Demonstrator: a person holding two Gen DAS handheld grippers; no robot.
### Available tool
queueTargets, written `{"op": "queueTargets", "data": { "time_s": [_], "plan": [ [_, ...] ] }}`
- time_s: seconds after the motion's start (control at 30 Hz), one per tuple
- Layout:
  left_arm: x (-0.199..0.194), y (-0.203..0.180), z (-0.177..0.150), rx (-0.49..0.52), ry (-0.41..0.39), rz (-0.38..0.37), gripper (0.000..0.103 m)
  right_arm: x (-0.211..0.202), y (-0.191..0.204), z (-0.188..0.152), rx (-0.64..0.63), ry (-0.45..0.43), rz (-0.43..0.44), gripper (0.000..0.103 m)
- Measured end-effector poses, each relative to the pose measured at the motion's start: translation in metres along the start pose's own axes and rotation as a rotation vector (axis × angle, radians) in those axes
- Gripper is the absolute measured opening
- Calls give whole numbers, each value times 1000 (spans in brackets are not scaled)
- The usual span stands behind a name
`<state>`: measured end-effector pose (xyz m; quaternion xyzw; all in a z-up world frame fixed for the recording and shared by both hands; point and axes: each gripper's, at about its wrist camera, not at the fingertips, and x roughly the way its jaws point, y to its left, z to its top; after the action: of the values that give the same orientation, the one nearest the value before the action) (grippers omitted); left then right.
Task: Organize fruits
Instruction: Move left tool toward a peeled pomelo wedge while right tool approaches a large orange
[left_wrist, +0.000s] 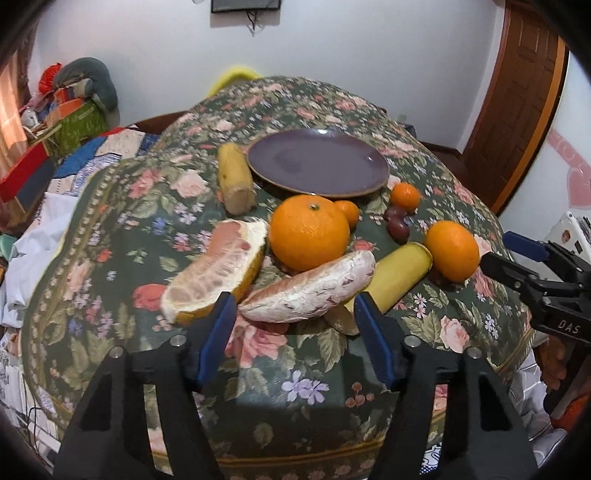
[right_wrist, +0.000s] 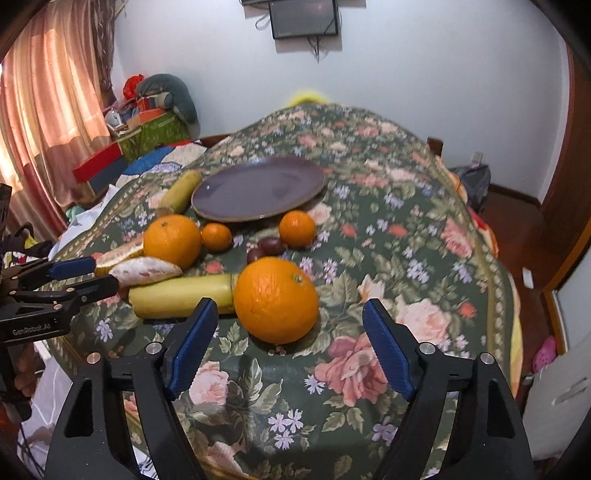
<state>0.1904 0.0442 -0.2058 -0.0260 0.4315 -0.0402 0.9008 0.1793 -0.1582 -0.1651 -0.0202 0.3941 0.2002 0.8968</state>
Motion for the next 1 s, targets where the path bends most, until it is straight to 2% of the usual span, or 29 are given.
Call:
{"op": "queueTargets", "data": {
  "time_s": [0.4, 0.53, 0.67, 0.77, 0.9, 1.0],
  "plan": [
    [24, -4, 16, 30, 2, -4, 64, 30, -1, 0, 3, 56, 39, 74],
    [29, -6, 19, 49, -2, -11, 64, 38, -2, 0, 10, 72, 57, 68],
    [35, -5, 22, 36, 10, -49, 62, 45, -1, 1, 25, 89, 91, 60],
    [33, -7, 21, 45, 9, -49, 61, 45, -1, 0, 23, 81, 88, 59],
    [27, -8, 17, 64, 5, -57, 47, 42, -1, -1, 30, 80, 91, 58],
    [19, -9, 12, 78, 1, -38, 44, 40, -2, -2, 40, 76, 96, 58]
  ]
}}
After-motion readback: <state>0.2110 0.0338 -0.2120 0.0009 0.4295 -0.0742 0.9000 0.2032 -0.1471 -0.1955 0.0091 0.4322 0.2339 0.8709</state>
